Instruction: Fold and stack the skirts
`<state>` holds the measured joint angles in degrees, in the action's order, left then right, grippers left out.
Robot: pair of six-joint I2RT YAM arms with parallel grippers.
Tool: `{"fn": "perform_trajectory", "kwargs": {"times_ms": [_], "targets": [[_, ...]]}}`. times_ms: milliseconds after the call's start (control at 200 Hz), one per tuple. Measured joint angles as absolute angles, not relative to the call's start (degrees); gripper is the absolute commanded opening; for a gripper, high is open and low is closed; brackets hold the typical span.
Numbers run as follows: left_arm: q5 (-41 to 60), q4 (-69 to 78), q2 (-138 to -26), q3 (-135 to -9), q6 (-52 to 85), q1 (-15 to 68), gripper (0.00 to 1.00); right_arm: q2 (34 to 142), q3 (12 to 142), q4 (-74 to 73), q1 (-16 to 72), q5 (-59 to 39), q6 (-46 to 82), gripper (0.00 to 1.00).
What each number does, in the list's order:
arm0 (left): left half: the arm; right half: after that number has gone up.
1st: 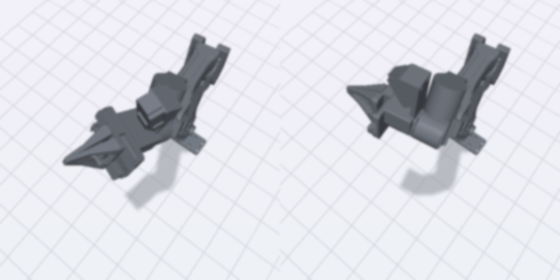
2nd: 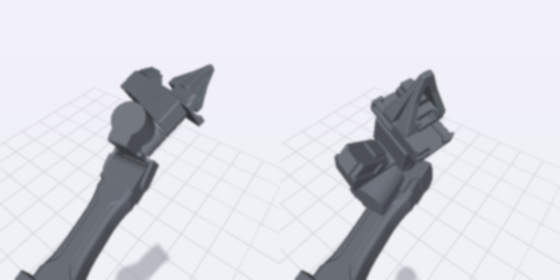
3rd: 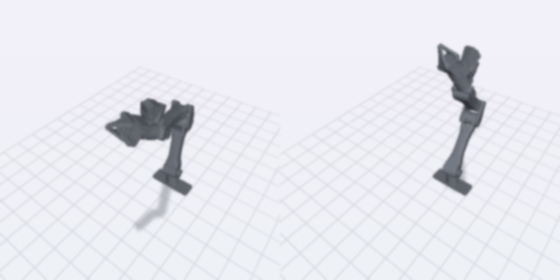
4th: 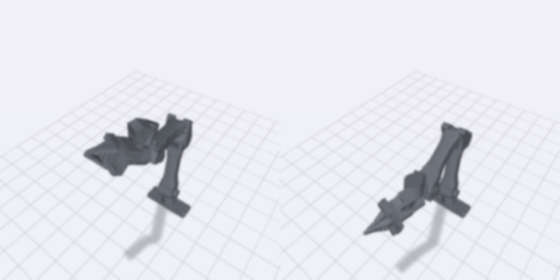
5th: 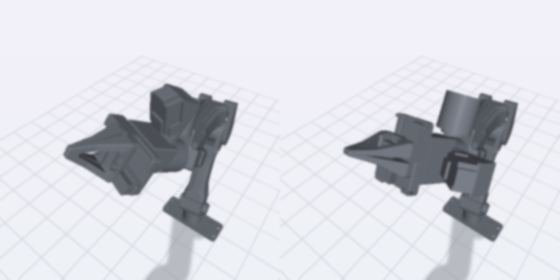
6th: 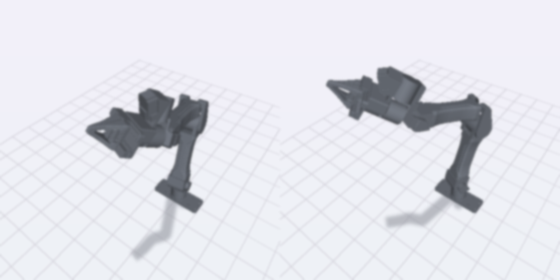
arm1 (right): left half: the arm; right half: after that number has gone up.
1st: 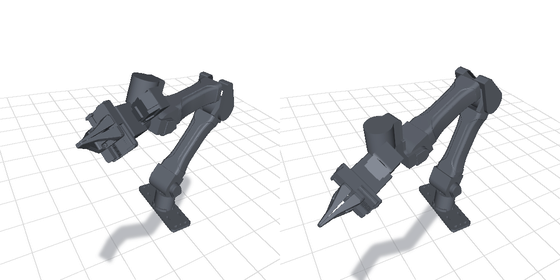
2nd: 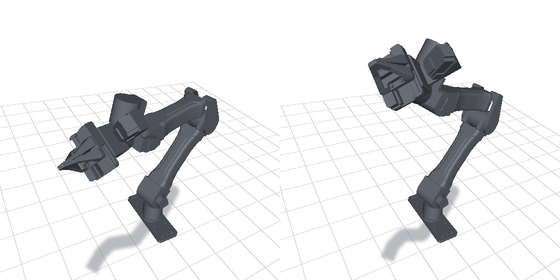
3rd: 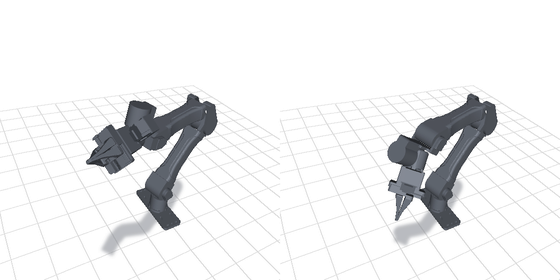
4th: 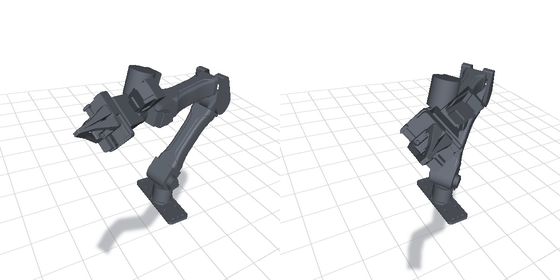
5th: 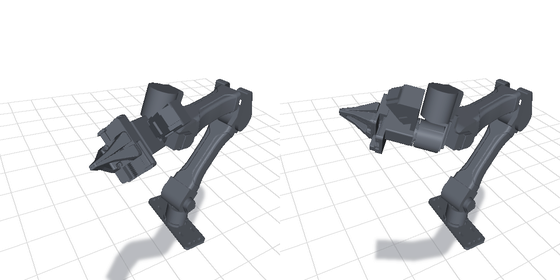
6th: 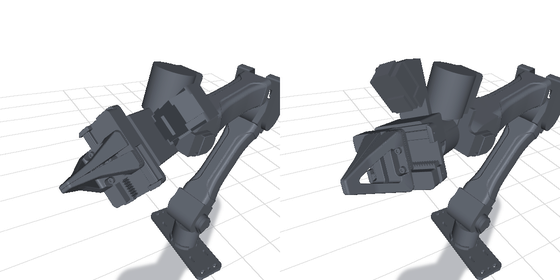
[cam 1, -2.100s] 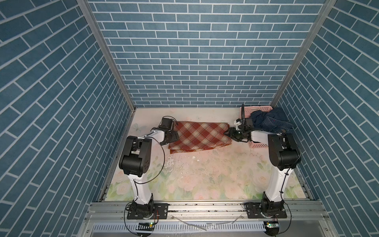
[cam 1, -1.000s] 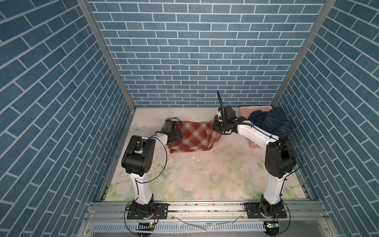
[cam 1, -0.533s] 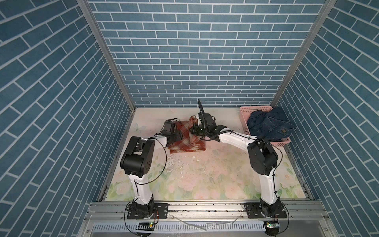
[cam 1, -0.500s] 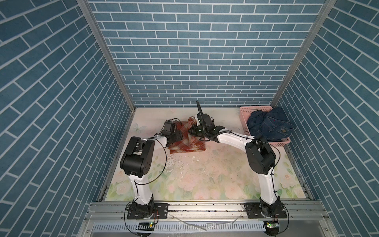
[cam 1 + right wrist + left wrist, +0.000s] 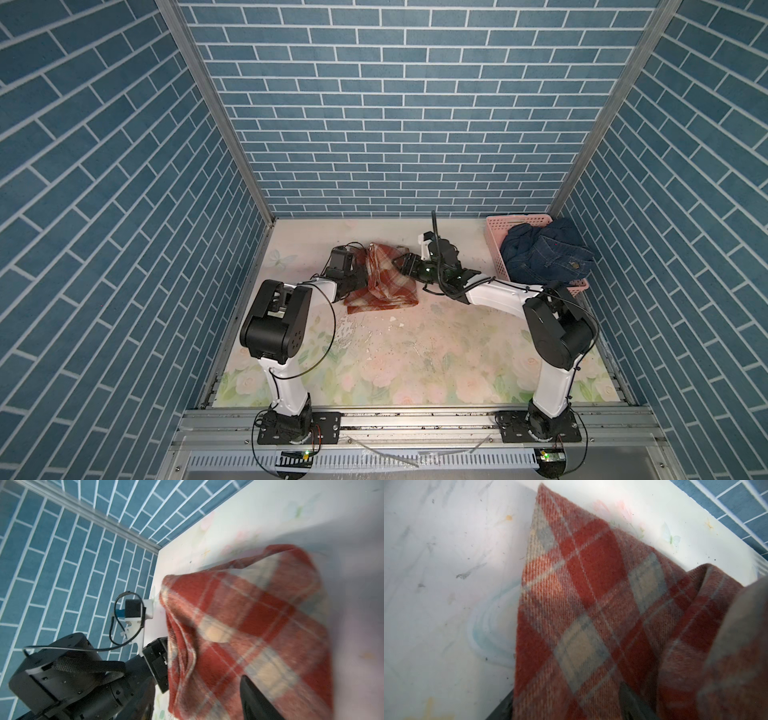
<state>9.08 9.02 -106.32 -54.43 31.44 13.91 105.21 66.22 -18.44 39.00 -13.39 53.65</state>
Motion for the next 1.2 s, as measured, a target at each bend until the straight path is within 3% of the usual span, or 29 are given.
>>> {"fn": "perform_trajectory", "kwargs": {"times_ms": [275,435,565,870,1200], "targets": [[7.99,13.82,-106.02,-52.07,36.71,19.16,0.7,94.45,55.02,-16.73,30.68,-9.37,53.54,0.63],[7.66,16.01,-107.68,-53.21,40.23,26.15,0.71,88.79,54.63,-12.19,29.67,-7.29,48.27,0.72],[8.73,16.82,-107.66,-52.95,40.75,26.89,0.73,86.85,54.63,-8.58,29.67,-7.31,41.34,0.81],[12.36,8.32,-97.62,-45.39,38.28,19.64,0.75,88.27,56.55,-1.17,34.96,-5.52,23.22,0.85],[16.47,7.97,-99.18,-47.0,37.52,15.49,0.74,103.0,72.93,6.2,44.47,1.15,12.64,0.82]]}}
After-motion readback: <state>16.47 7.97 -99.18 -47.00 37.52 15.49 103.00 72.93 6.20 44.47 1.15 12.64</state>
